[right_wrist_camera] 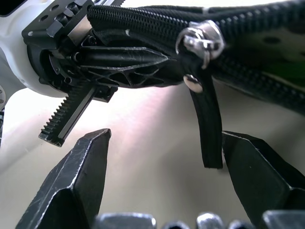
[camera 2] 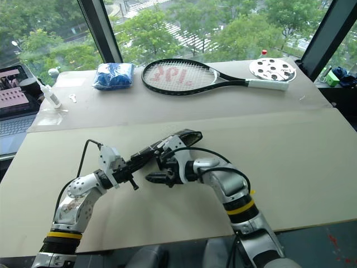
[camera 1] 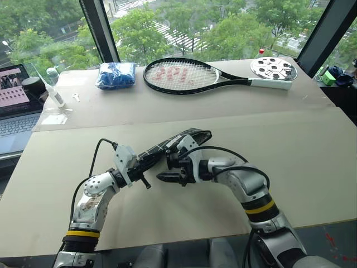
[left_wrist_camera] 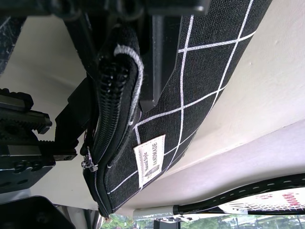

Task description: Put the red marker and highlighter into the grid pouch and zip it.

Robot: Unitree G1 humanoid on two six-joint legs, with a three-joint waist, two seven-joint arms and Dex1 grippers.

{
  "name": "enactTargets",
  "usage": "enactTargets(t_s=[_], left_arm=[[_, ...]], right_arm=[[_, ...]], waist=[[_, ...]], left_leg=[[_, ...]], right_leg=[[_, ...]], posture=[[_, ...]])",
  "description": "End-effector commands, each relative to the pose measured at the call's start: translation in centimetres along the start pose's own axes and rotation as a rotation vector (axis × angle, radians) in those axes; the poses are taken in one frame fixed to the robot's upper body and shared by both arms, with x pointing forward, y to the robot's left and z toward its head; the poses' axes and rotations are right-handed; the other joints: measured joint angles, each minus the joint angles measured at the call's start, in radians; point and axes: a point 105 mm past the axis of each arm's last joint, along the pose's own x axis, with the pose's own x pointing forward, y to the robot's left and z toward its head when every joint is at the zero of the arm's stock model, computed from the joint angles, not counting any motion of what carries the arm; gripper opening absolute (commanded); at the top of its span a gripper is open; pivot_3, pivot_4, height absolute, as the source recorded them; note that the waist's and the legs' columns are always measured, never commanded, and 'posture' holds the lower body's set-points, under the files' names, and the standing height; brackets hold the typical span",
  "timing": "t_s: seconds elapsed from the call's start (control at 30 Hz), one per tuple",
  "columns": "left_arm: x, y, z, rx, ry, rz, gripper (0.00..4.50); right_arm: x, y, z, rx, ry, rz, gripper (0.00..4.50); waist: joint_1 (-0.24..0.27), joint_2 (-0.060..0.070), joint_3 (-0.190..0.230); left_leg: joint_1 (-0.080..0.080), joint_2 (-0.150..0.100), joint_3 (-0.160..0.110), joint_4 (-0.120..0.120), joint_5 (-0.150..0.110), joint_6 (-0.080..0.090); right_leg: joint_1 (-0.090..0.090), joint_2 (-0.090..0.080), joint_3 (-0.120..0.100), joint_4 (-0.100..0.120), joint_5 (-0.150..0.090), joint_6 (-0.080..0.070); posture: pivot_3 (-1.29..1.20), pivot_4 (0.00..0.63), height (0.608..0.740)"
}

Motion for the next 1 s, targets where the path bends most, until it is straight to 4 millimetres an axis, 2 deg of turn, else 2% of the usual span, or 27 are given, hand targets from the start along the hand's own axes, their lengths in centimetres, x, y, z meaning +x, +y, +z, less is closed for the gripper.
enactTargets(t_s=[0.03, 0.27, 0.3, 0.47, 0.57, 0.67, 0.9, 1.0], left_arm=[[0.0, -0.2, 1.0, 0.022, -0.033, -0.002, 0.0], [0.1, -0.2, 0.8, 0.018, -0.033, 0.001, 0.0], [0.1, -0.2, 0.8, 0.018, -0.033, 0.001, 0.0], [0.2, -0.3, 0.8, 0.018, -0.033, 0.0, 0.0], [0.1, -0.3, 0.7, 0.018, -0.032, 0.0, 0.0], [0.1, -0.3, 0.7, 0.017, -0.032, 0.001, 0.0], [-0.1, -0.2, 0.5, 0.015, -0.028, 0.004, 0.0], [0.0, -0.2, 0.5, 0.015, -0.028, 0.002, 0.0]], right_arm=[[-0.6, -0.9, 1.6, -0.053, -0.054, -0.034, 2.56], [-1.5, -1.8, 1.8, -0.066, -0.06, -0.055, 0.19], [-1.6, -1.8, 1.8, -0.069, -0.059, -0.053, 0.01], [-2.8, -2.4, 1.6, -0.081, -0.051, -0.07, 0.01], [-4.6, -3.2, 1.5, -0.087, -0.03, -0.091, 0.01], [-7.7, -5.1, 1.4, -0.125, 0.005, -0.152, 0.01], [-15.9, -10.9, 1.1, -0.202, 0.096, -0.428, 0.01], [-17.2, -11.6, 1.3, -0.203, 0.082, -0.455, 0.01]], waist=[[-0.001, 0.0, 0.0], [-0.003, 0.0, 0.0], [-0.003, 0.0, 0.0], [-0.003, 0.0, 0.0], [-0.001, 0.0, 0.0], [0.004, 0.0, 0.0], [0.006, 0.0, 0.0], [0.0, -0.001, 0.0]], left_leg=[[0.0, 0.0, 0.0, 0.0, 0.0, 0.0], [0.0, 0.0, 0.0, 0.0, 0.0, 0.0], [0.0, 0.0, 0.0, 0.0, 0.0, 0.0], [0.0, 0.0, 0.0, 0.0, 0.0, 0.0], [0.0, 0.0, 0.0, 0.0, 0.0, 0.0], [-0.001, 0.0, 0.0, 0.0, 0.0, 0.0], [0.0, 0.0, 0.001, 0.0, 0.0, 0.0], [0.0, 0.0, 0.002, 0.0, 0.0, 0.0]], right_leg=[[0.0, 0.0, 0.0, 0.0, 0.0, 0.0], [0.0, 0.0, 0.0, 0.0, 0.0, 0.0], [0.0, 0.0, 0.0, 0.0, 0.0, 0.0], [0.0, 0.0, 0.0, 0.0, 0.0, 0.0], [0.0, 0.0, 0.0, 0.0, 0.0, 0.0], [0.0, 0.0, 0.0, -0.001, 0.0, 0.0], [0.001, 0.0, 0.0, -0.001, 0.0, 0.0], [0.001, 0.0, 0.0, -0.001, 0.0, 0.0]], posture=[[0.0, 0.15, 0.74], [0.0, 0.15, 0.74], [0.0, 0.15, 0.74], [0.0, 0.15, 0.74], [0.0, 0.15, 0.74], [0.0, 0.15, 0.74], [0.0, 0.15, 0.74], [0.0, 0.15, 0.74]])
